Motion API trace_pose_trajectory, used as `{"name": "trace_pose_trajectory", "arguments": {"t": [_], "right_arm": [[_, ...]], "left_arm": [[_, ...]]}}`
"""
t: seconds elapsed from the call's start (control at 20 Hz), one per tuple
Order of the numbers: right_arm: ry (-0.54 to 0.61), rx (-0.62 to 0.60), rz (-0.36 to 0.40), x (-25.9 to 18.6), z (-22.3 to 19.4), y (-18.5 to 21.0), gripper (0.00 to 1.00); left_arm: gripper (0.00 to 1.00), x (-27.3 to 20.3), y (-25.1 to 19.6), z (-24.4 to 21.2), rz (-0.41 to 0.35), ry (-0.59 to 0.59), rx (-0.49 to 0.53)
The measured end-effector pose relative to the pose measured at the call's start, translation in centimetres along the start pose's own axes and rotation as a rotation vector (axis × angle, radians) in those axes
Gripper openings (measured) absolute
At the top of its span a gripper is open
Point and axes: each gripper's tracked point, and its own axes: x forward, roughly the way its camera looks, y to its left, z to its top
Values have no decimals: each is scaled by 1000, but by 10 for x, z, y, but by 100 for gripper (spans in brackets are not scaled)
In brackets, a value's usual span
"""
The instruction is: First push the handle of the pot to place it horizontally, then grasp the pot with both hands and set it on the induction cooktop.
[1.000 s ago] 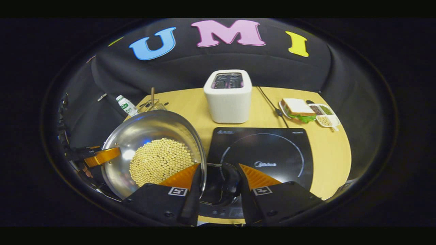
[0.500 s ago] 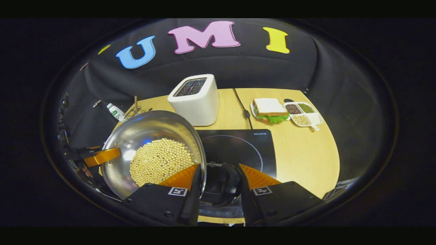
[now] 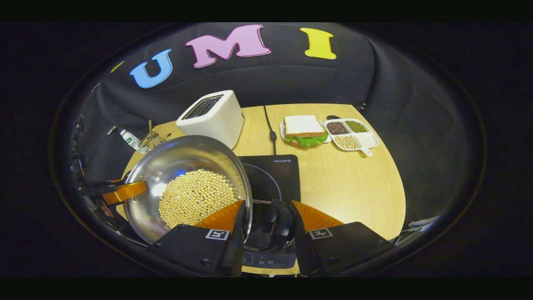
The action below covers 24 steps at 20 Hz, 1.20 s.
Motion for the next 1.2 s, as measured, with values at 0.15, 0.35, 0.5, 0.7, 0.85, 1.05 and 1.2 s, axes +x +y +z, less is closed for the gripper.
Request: {"name": "trace_pose_trajectory", "arguments": {"t": [0.15, 0.35, 0.5, 0.7, 0.85, 1.05, 1.2], "right_arm": [[5, 10, 3, 5, -2, -14, 54], [13, 14, 0, 11, -2, -34, 54], [19, 19, 2, 14, -3, -39, 54], [23, 20, 0, 18, -5, -42, 54], [29, 17, -3, 20, -7, -43, 50], [31, 17, -6, 24, -11, -42, 54], [27, 19, -9, 25, -10, -41, 54]], "left_arm": [[61, 8, -14, 0, 1, 5, 4], [61, 21, -27, -2, 1, 9, 8], [61, 26, -34, -2, 2, 9, 7], [61, 32, -37, -4, 1, 8, 9], [61, 36, -37, -7, 1, 13, 7], [61, 40, -35, -11, 1, 13, 5], [61, 41, -33, -10, -2, 4, 6]]}}
